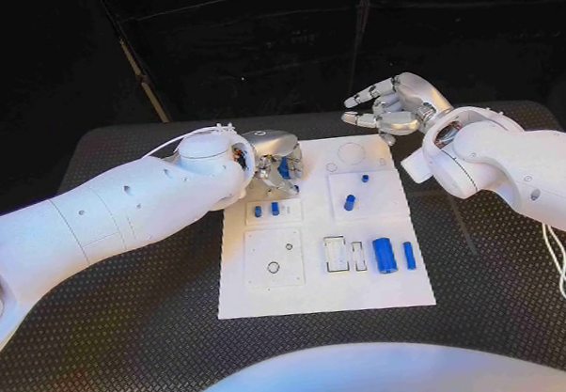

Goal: Assemble the parts on the task board

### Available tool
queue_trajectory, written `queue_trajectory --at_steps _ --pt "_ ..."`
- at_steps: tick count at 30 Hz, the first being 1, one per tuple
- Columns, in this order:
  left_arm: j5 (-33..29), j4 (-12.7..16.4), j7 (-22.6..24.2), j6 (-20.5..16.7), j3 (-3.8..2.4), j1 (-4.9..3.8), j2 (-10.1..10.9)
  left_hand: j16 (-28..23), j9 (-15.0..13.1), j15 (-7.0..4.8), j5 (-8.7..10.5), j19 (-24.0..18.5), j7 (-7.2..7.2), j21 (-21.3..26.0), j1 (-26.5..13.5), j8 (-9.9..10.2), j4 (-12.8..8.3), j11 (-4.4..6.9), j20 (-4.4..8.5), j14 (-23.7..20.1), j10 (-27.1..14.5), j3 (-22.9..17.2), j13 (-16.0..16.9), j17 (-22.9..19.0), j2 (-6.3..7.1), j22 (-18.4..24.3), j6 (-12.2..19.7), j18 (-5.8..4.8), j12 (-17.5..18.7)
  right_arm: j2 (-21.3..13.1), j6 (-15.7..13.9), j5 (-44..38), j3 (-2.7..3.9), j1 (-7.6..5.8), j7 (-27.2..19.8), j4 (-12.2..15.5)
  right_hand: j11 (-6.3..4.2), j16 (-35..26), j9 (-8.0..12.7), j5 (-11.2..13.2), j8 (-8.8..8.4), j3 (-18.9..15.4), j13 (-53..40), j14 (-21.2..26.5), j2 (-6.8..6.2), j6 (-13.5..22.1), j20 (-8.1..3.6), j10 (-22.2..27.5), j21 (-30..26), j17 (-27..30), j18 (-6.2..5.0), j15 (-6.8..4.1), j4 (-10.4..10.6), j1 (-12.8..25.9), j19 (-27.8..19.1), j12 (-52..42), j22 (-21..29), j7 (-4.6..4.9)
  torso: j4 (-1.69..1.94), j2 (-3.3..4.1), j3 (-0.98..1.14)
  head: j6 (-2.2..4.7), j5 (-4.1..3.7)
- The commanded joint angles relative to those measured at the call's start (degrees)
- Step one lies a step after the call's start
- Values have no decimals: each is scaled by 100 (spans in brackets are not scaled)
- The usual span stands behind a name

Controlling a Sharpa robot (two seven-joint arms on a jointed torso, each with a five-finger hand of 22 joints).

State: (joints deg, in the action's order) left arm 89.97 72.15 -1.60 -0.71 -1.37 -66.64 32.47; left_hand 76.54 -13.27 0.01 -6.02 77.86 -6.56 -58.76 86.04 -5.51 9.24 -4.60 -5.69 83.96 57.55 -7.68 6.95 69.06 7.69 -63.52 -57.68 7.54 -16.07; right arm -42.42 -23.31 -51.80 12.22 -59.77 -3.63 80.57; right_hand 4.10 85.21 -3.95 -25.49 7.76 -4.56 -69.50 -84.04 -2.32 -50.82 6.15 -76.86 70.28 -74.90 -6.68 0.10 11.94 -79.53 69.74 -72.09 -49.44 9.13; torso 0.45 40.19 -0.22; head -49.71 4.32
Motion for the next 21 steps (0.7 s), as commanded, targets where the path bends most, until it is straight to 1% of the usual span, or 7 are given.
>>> queue_trajectory --at_steps 1,5,16,21 --pt "167 -27 -56 213 -2 0 -35 48 19 -20 0 58 9 -60 10 18 -34 7 -5 157 95 -40 -18 11 -73 -39 -69 -98 9 12 37 17 3 -8 -56 6 -5 -25 3 -23 27 -32 7 -379 41 -11 -30 -22 -30 -534 -79 -39 -6 -11 -3 -8 6 5 -1 1 0 -9 2" --pt "181 -53 -66 264 -2 3 -58 61 36 -19 -1 65 14 -89 30 17 -42 8 -5 162 149 -74 -35 15 -95 -71 -111 -103 14 15 38 17 3 -8 -56 4 -6 -20 2 -26 30 -27 -6 -382 47 -14 -30 -29 -26 -545 -78 -40 -11 -22 2 -19 -2 4 -6 3 2 -11 1" --pt "192 -162 -58 386 -2 27 -162 88 95 -38 -5 75 48 -177 98 17 -65 35 5 163 342 -230 -106 -3 -152 -179 -265 -115 69 34 44 17 3 -8 -56 -3 -6 -20 2 -26 30 -27 -6 -382 47 -14 -30 -29 -26 -545 -78 -40 -11 -22 2 -19 -2 4 1 3 -2 -25 -12" --pt "193 -212 -52 405 -2 38 -195 98 119 -41 -6 74 48 -201 111 23 -68 39 9 161 408 -294 -132 -7 -165 -213 -310 -119 96 37 46 17 3 -8 -56 -6 -6 -20 2 -26 30 -27 -6 -382 47 -14 -30 -29 -26 -545 -78 -40 -11 -22 2 -19 -2 4 -2 -2 1 -29 -9"
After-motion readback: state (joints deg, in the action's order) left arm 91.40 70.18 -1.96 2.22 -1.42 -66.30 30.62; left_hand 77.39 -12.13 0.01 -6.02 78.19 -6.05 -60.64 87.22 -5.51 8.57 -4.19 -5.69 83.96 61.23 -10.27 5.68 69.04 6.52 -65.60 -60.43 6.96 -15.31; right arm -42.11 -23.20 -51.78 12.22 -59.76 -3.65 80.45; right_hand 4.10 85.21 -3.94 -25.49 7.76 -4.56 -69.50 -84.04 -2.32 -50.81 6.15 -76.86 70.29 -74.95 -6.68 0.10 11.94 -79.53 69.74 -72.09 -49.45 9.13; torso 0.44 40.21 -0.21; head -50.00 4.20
